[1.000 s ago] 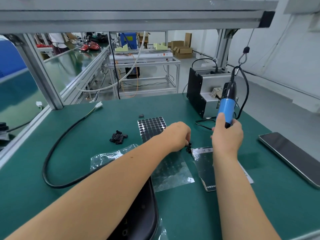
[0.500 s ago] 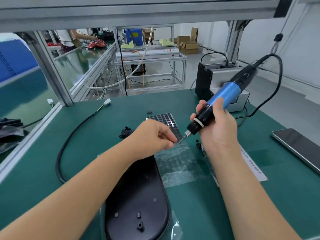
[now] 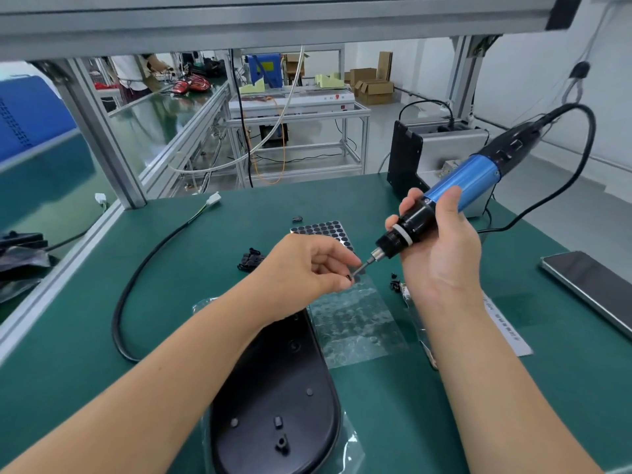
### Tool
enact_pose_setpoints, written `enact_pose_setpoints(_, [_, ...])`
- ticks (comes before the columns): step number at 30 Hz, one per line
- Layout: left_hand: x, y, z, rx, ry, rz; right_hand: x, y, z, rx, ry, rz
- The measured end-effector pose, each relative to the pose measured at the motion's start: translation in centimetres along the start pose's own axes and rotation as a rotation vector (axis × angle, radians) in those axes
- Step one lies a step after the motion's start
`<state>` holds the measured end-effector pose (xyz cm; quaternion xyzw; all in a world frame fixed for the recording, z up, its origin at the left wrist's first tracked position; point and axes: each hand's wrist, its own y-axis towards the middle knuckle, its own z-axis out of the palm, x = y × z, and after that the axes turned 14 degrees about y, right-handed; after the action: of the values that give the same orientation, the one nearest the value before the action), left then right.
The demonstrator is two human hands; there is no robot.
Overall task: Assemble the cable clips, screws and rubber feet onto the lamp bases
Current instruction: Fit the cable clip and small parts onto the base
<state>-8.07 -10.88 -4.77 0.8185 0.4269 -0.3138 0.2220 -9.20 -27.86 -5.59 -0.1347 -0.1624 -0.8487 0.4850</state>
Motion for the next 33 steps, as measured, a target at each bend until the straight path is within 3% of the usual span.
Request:
enact_pose_setpoints(13, [0.5, -0.7, 1.3, -0.12, 0.071, -0.009, -0.4, 0.0, -0.3, -0.004, -0.042, 0.008])
enact_pose_setpoints(16, [0.5, -1.1, 2.1, -0.216, 0.251, 0.052, -0.5, -0.2, -0.4, -0.022, -0.082, 0.014])
enact_pose_setpoints(19, [0.4, -1.7, 2.7, -0.205, 0.434, 0.149, -0.9, -0.4, -0.1, -0.006, -0.089, 0.012])
enact_pose_setpoints(26, [0.2, -2.7, 1.6, -0.095, -0.086, -0.045, -1.0, -1.0, 0.7, 0.074, 0.019, 0.074])
enact_pose_setpoints(33, [-0.1, -3.8, 1.0, -0.173, 0.014, 0.001, -1.1, -1.5, 1.1, 0.175, 0.026, 0.07])
